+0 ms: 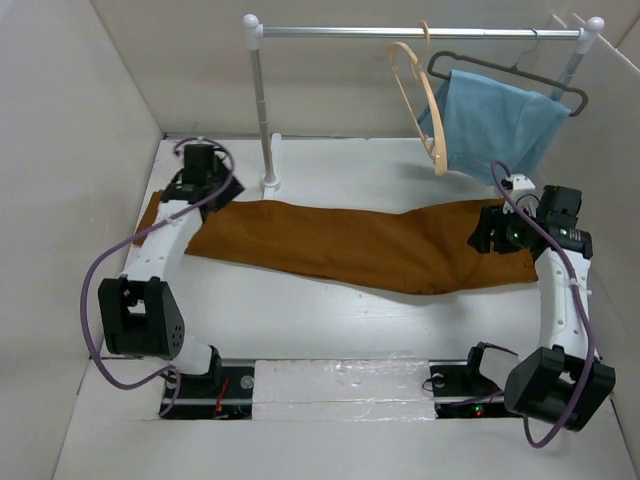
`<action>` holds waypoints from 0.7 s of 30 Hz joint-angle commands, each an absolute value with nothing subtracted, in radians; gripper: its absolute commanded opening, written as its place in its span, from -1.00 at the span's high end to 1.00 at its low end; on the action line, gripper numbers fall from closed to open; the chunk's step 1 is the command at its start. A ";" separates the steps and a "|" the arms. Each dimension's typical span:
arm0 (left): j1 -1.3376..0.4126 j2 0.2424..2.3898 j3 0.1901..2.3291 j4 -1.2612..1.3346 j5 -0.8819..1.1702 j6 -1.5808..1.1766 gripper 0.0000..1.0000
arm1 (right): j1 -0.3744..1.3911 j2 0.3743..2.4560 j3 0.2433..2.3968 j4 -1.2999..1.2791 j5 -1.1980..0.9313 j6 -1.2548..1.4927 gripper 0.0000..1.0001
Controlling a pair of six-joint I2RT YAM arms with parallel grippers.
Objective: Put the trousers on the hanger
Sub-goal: Fold the trousers
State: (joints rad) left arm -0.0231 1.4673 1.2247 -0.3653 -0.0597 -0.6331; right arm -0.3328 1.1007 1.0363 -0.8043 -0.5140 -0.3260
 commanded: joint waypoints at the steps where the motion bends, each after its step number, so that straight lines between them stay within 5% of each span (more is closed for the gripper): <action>1: -0.124 1.492 1.235 -0.223 0.137 -0.577 0.18 | -0.366 1.105 0.980 -0.821 -0.563 -0.310 -0.37; 6: -0.133 1.615 1.239 -0.150 0.169 -0.571 0.31 | -0.391 1.064 0.916 -0.555 -0.514 -0.203 -0.26; 10: -0.069 1.735 1.218 -0.164 0.064 -0.589 0.34 | -0.410 1.178 0.795 -0.289 -0.505 -0.118 0.15; 16: 0.153 1.743 0.968 -0.094 0.112 -0.801 0.36 | -0.517 1.431 0.681 -0.213 -0.457 -0.117 0.51; 21: 0.267 1.620 0.779 -0.013 0.163 -0.876 0.32 | -0.611 1.295 0.601 -0.219 -0.506 -0.127 0.53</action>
